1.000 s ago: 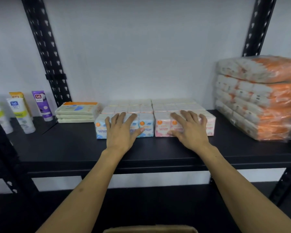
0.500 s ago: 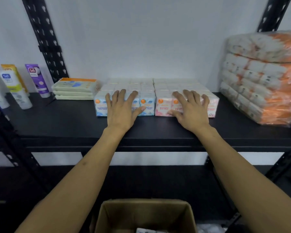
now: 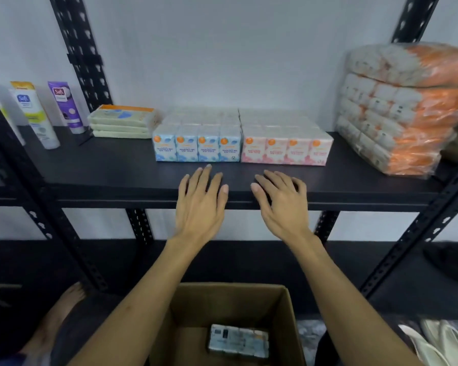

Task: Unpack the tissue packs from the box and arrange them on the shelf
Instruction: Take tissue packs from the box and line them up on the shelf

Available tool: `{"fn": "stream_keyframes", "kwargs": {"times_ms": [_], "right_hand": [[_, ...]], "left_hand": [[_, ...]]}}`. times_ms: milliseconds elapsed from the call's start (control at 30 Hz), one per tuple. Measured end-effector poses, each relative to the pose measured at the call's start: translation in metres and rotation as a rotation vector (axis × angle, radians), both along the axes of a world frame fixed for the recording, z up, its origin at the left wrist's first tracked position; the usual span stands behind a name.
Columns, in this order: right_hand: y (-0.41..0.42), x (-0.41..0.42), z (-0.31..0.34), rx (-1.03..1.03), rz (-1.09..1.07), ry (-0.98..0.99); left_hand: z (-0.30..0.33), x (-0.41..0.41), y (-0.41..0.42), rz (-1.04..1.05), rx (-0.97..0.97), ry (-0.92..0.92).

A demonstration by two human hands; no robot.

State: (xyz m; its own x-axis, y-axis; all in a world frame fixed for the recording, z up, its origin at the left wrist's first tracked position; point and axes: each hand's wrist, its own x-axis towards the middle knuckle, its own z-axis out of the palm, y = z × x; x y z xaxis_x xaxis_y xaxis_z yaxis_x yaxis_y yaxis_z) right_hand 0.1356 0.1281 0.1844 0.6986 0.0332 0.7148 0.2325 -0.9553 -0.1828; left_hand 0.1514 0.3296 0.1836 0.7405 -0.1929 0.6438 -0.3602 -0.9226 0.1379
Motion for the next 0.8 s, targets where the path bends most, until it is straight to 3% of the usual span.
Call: {"fn": "stream_keyframes", "kwargs": {"times_ms": [233, 367, 533, 700, 800], "right_hand": [[0.027, -0.054, -0.037, 0.233, 0.111, 0.024], [0.033, -0.075, -0.080, 0.327, 0.114, 0.102], [0.022, -0.103, -0.188, 0.459, 0.054, 0.561], [0.014, -0.130, -0.308, 0.590, -0.090, 1.386], [0.012, -0.137, -0.371, 0.604, -0.013, 1.542]], "left_hand": [[-0.043, -0.058, 0.003, -0.173, -0.220, 0.054], [-0.108, -0.089, 0.007, -0.170, -0.226, 0.179], [-0.192, -0.112, 0.020, -0.097, -0.175, 0.625], [-0.241, -0.121, 0.026, 0.048, -0.211, 1.095], [-0.282, -0.132, 0.034, 0.088, -0.282, 1.315]]}}
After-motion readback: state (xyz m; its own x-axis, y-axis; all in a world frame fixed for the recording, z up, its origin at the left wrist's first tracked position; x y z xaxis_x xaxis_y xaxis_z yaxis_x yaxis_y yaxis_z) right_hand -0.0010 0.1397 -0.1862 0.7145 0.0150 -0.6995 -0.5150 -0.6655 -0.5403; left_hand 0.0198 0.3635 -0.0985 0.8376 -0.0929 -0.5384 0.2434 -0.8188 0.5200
